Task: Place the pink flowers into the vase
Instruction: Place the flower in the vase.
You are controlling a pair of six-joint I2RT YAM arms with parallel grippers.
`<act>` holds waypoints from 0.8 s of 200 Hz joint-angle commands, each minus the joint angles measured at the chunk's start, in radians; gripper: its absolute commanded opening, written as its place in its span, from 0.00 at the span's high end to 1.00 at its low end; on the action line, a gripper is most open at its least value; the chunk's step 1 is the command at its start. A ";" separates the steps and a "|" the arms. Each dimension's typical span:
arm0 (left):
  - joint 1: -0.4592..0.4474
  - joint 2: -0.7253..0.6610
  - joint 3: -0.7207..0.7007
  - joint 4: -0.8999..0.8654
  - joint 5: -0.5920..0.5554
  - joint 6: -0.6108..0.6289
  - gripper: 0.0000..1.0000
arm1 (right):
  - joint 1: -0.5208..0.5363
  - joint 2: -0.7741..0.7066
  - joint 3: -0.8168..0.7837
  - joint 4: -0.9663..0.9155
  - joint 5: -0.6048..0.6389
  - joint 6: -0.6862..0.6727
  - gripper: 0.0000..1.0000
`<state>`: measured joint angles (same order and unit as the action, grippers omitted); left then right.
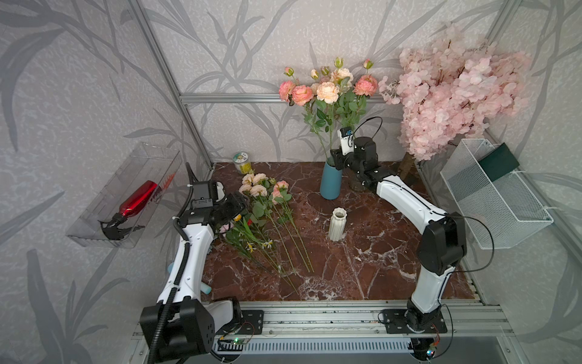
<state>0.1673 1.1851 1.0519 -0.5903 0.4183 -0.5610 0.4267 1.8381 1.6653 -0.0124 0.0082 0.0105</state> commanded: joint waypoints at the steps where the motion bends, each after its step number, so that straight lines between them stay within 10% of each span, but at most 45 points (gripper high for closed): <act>1: 0.010 -0.005 -0.003 -0.002 0.005 -0.005 0.29 | 0.004 -0.089 -0.041 0.012 0.018 0.007 0.58; 160: 0.002 -0.009 0.013 -0.053 -0.100 0.047 0.28 | 0.074 -0.416 -0.323 -0.217 0.102 0.107 0.50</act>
<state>0.1722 1.1969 1.0519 -0.6270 0.3656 -0.5465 0.5007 1.4929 1.3876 -0.1711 0.0711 0.0738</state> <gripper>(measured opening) 0.716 0.495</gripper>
